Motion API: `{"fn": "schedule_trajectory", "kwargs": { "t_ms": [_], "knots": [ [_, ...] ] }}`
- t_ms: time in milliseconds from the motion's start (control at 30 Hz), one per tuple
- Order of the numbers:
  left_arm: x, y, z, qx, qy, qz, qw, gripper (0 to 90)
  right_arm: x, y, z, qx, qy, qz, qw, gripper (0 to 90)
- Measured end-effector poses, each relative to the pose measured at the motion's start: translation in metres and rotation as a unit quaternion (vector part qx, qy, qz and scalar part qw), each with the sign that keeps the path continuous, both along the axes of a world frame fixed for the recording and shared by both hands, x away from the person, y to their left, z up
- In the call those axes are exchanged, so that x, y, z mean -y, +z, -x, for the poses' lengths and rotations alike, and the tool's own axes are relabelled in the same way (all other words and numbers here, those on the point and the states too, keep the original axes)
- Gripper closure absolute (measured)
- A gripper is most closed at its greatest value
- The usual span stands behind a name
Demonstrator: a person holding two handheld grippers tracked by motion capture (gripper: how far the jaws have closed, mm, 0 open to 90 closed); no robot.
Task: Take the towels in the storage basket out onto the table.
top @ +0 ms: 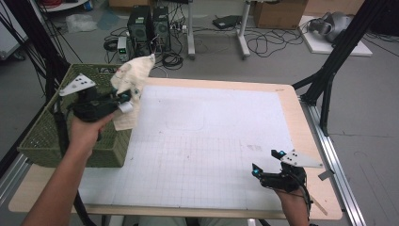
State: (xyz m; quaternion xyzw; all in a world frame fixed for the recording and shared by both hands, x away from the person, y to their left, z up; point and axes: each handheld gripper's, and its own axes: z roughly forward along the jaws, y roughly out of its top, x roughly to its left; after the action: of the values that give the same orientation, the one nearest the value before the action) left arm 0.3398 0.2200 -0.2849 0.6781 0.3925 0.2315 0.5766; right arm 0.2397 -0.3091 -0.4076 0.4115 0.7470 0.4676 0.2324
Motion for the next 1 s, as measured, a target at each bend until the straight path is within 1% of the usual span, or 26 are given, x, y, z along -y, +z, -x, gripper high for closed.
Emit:
{"fn": "schedule_trajectory", "kwargs": {
  "t_ms": [100,167,233,300,433,467,533,600,633,700,767,833,867,900,933,1000],
  "knots": [
    [0.020,-0.005,0.003,-0.002,-0.024,-0.005,0.9997,72.5,-0.001,0.000,0.000,0.000,0.002,0.001,1.0000,9.4],
    [0.032,-0.010,0.004,-0.005,-0.031,-0.010,0.9994,72.5,-0.001,0.000,0.000,-0.002,0.002,0.000,1.0000,9.4],
    [0.042,-0.015,0.003,-0.009,-0.041,-0.010,0.9991,72.4,-0.001,-0.001,-0.001,0.000,0.003,0.002,1.0000,9.5],
    [0.053,-0.021,0.003,-0.013,-0.050,-0.017,0.9985,72.4,-0.002,-0.001,-0.001,-0.003,0.003,-0.001,1.0000,9.4],
    [0.073,-0.034,0.002,-0.023,-0.062,-0.031,0.9974,72.3,-0.002,-0.001,-0.001,-0.002,0.005,0.003,1.0000,9.5],
    [0.077,-0.038,0.002,-0.026,-0.065,-0.030,0.9971,72.3,-0.002,-0.001,-0.001,-0.002,0.005,0.003,1.0000,9.4],
    [0.087,-0.047,0.001,-0.031,-0.067,-0.044,0.9963,72.2,-0.002,-0.001,-0.001,-0.004,0.004,0.002,1.0000,9.4],
    [0.096,-0.057,0.000,-0.038,-0.066,-0.060,0.9952,72.1,-0.001,-0.002,-0.001,-0.003,0.004,0.002,1.0000,9.4],
    [0.102,-0.064,-0.001,-0.041,-0.064,-0.079,0.9940,72.1,-0.001,-0.002,-0.002,0.000,0.003,0.003,1.0000,9.4],
    [0.109,-0.074,-0.002,-0.044,-0.062,-0.102,0.9919,72.1,-0.001,-0.001,-0.001,-0.003,0.003,0.001,1.0000,9.4],
    [0.117,-0.087,-0.002,-0.055,-0.064,-0.108,0.9906,72.1,0.000,-0.002,-0.001,-0.003,0.003,0.003,1.0000,9.4],
    [0.124,-0.100,-0.002,-0.066,-0.068,-0.117,0.9886,72.0,0.000,-0.002,-0.002,-0.002,0.003,0.004,1.0000,9.4],
    [0.127,-0.103,-0.002,-0.069,-0.071,-0.125,0.9872,72.0,0.000,-0.002,-0.002,-0.004,0.003,0.003,1.0000,9.4],
    [0.131,-0.108,-0.001,-0.067,-0.073,-0.132,0.9863,72.0,0.000,-0.002,-0.002,-0.003,0.003,0.004,1.0000,9.4],
    [0.135,-0.113,0.000,-0.068,-0.074,-0.135,0.9857,72.0,0.000,-0.002,-0.002,-0.004,0.003,0.005,1.0000,9.4],
    [0.141,-0.118,0.001,-0.073,-0.076,-0.132,0.9856,71.4,0.000,-0.003,-0.002,-0.005,0.003,0.004,1.0000,9.4]
  ]
}}
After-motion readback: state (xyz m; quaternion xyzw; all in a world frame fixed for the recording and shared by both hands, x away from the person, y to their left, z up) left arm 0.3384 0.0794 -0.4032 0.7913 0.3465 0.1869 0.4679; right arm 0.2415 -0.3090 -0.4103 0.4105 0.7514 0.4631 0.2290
